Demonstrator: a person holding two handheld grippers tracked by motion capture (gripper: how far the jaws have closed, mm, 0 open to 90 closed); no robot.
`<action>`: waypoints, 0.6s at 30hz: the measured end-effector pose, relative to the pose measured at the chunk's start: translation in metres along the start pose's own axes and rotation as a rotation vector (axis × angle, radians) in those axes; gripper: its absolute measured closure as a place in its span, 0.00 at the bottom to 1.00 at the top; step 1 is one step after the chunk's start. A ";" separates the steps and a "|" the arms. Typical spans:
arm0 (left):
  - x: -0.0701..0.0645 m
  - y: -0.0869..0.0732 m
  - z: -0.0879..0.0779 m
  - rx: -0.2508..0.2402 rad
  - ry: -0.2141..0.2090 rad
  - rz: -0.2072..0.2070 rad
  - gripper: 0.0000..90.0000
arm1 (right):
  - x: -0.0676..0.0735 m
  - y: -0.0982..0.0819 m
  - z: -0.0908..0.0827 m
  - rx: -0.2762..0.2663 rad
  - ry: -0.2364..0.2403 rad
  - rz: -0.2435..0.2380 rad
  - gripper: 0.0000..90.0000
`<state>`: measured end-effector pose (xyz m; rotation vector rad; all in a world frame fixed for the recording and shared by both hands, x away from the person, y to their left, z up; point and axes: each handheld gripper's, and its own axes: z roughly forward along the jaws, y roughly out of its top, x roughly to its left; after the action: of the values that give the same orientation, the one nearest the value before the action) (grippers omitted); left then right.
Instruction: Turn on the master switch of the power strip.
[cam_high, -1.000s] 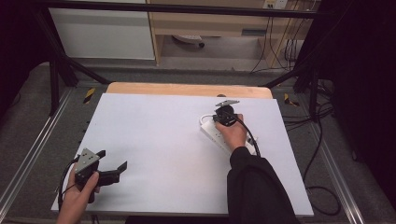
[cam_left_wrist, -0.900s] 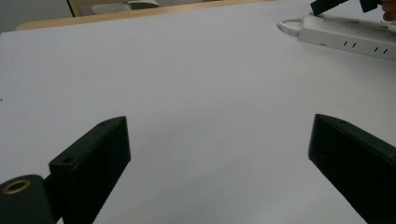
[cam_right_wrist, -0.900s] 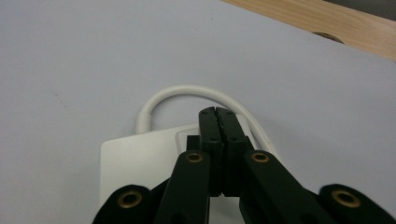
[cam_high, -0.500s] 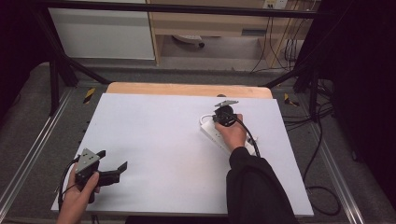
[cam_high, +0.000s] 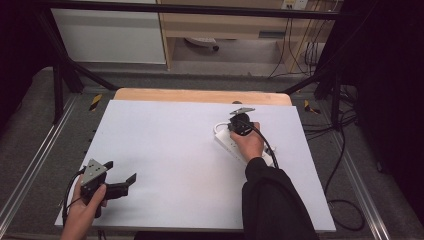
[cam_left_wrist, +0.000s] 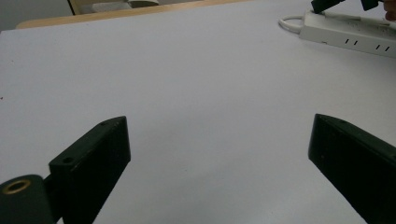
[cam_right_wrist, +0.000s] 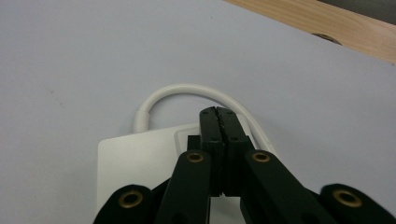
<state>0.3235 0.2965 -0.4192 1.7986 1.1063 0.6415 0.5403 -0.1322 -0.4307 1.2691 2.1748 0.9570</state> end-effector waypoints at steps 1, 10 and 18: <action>0.000 0.000 0.000 0.000 0.000 0.000 0.06 | 0.000 0.000 0.000 0.000 0.000 0.000 1.00; 0.000 0.000 0.001 0.006 -0.002 -0.002 0.06 | -0.001 -0.001 0.000 -0.005 0.006 0.003 1.00; 0.000 0.000 0.001 0.007 -0.002 -0.003 0.06 | 0.000 -0.001 -0.001 -0.004 0.001 0.002 1.00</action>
<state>0.3239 0.2963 -0.4199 1.8026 1.1117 0.6349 0.5393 -0.1329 -0.4308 1.2693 2.1712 0.9624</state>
